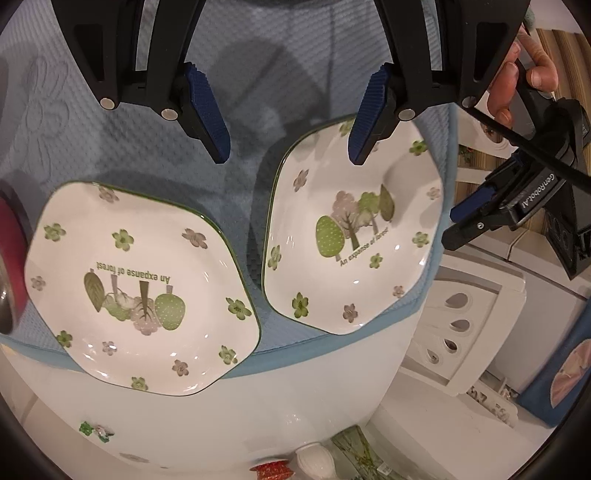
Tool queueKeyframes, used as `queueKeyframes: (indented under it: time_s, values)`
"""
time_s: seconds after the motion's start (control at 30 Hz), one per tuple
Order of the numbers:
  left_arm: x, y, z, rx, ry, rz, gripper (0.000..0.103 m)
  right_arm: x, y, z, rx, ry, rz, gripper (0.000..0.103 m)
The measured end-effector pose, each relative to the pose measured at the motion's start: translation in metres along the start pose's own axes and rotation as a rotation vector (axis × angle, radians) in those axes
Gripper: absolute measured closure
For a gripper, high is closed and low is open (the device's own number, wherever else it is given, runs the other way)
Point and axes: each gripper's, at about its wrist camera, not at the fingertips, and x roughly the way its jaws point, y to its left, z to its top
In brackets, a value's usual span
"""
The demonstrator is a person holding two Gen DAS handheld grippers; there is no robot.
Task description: Organize plates and bowls
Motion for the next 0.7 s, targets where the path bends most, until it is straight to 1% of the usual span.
queueKeyframes:
  time_s: [0.27, 0.37, 0.43, 0.47, 0.53, 0.57, 0.6, 0.63, 0.67, 0.7]
  values:
    - [0.026, 0.002, 0.008, 0.020, 0.025, 0.018, 0.036, 0.019, 0.002, 0.007, -0.026, 0.015, 0.003, 0.038]
    - [0.034, 0.006, 0.012, 0.023, 0.032, 0.022, 0.036, 0.027, 0.004, 0.011, -0.038, 0.022, 0.003, 0.047]
    - [0.039, 0.007, 0.013, 0.022, 0.036, 0.021, 0.036, 0.030, 0.005, 0.013, -0.040, 0.013, 0.010, 0.055]
    - [0.040, 0.009, 0.013, 0.020, 0.035, 0.019, 0.036, 0.031, 0.005, 0.014, -0.040, 0.005, 0.009, 0.058]
    - [0.040, 0.008, 0.013, 0.025, 0.024, 0.017, 0.036, 0.033, 0.006, 0.015, -0.043, -0.001, 0.007, 0.066]
    - [0.040, 0.007, 0.012, 0.033, 0.022, 0.019, 0.036, 0.034, 0.006, 0.014, -0.051, -0.002, 0.006, 0.068]
    - [0.040, 0.007, 0.012, 0.041, 0.019, 0.020, 0.039, 0.034, 0.007, 0.014, -0.059, -0.002, 0.004, 0.072]
    - [0.040, 0.005, 0.011, 0.056, 0.013, 0.028, 0.040, 0.035, 0.009, 0.014, -0.070, -0.003, -0.002, 0.072]
    - [0.041, 0.003, 0.010, 0.076, 0.008, 0.033, 0.049, 0.035, 0.010, 0.014, -0.082, -0.005, -0.011, 0.072]
    - [0.042, 0.001, 0.008, 0.102, 0.011, 0.043, 0.063, 0.035, 0.012, 0.013, -0.095, -0.006, -0.019, 0.072]
